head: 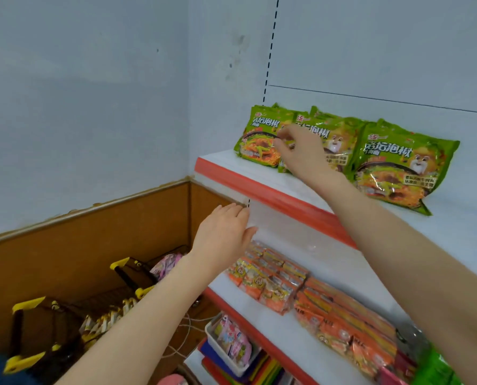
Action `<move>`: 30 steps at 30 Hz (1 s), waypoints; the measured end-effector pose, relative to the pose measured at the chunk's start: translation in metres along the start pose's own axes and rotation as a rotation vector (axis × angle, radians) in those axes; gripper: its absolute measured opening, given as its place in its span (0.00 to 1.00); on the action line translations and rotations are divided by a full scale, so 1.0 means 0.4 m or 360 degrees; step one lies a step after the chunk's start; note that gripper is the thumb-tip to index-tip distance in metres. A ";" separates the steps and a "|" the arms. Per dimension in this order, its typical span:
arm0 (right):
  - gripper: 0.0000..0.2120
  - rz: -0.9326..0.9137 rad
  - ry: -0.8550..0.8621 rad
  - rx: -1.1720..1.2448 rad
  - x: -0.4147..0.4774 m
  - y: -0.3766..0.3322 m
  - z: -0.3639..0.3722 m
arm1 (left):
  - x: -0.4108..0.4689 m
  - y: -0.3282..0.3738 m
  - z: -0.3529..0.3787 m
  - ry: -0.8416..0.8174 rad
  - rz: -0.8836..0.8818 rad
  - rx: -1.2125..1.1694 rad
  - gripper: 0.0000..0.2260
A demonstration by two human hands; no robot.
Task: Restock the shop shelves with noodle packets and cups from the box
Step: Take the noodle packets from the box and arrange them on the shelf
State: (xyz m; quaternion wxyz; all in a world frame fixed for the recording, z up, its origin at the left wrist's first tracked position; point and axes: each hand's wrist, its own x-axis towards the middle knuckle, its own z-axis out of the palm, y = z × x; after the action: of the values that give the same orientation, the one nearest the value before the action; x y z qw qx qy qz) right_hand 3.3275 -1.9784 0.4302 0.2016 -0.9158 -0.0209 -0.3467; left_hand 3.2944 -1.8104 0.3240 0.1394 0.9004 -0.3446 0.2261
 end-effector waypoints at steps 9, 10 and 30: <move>0.16 -0.0274 -0.0699 0.0305 -0.215 -0.182 0.360 | -0.306 -0.127 0.074 -0.0228 -0.0531 0.0068 0.15; 0.16 -0.0309 -0.0776 0.0314 -0.238 -0.186 0.391 | -0.340 -0.130 0.086 -0.0265 -0.0607 0.0093 0.15; 0.16 -0.0702 -0.2164 0.0074 -0.854 0.082 0.840 | -0.861 0.077 0.547 -0.1155 -0.1884 -0.0054 0.16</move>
State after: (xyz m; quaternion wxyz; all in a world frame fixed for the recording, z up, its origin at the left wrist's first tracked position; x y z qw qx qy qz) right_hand 3.2849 -1.8447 -0.0292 0.0885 -0.8991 -0.3340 0.2687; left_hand 3.1141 -1.7297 -0.0343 0.1292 0.9533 0.1762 -0.2086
